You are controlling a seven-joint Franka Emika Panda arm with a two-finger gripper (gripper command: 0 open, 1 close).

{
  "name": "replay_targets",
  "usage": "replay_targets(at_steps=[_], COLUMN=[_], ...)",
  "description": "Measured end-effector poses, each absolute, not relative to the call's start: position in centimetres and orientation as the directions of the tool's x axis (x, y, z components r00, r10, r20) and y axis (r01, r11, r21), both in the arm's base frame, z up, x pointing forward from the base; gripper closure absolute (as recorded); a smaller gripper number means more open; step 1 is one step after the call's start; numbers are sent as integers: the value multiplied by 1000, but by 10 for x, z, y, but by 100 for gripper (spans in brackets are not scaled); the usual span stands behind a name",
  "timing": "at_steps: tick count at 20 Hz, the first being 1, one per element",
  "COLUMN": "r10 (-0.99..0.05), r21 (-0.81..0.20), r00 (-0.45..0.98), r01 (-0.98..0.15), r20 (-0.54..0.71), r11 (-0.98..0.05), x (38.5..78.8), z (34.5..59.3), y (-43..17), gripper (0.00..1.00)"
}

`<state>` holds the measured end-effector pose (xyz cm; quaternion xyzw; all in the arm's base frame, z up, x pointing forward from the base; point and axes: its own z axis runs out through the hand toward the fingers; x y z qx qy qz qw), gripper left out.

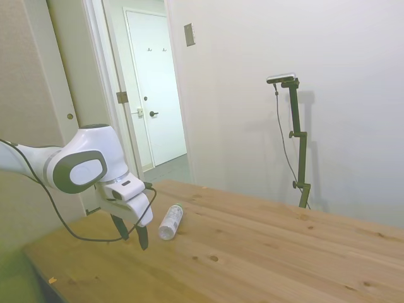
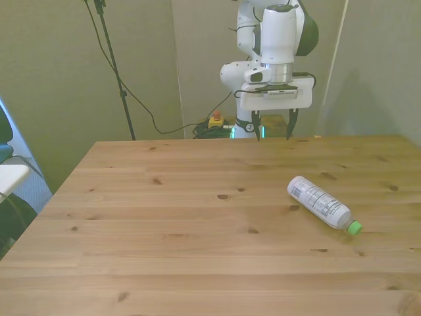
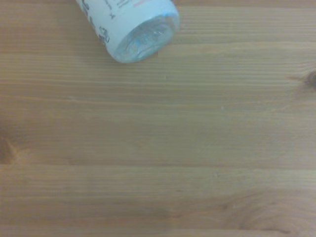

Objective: Stand the water bottle

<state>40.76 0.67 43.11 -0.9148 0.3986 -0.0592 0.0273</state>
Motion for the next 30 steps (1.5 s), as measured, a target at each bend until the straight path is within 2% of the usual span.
replay_targets(at_steps=[3, 7, 12, 15, 23, 30], r10=[-731, -713, -683, -681, -682, -659], r21=[-92, -99, -84, -70, -71, -60], r00=[678, 694, 714, 705, 670, 688], r01=[-725, -706, -679, -683, -696, -677], r20=[82, 97, 153, 196, 294, 303], r11=[-683, -701, -729, -727, -715, -734], x=[408, 426, 471, 510, 611, 664], z=[431, 449, 478, 486, 485, 478], y=[8, 18, 36, 40, 57, 91], gripper=[0, 0, 0, 0, 0, 0])
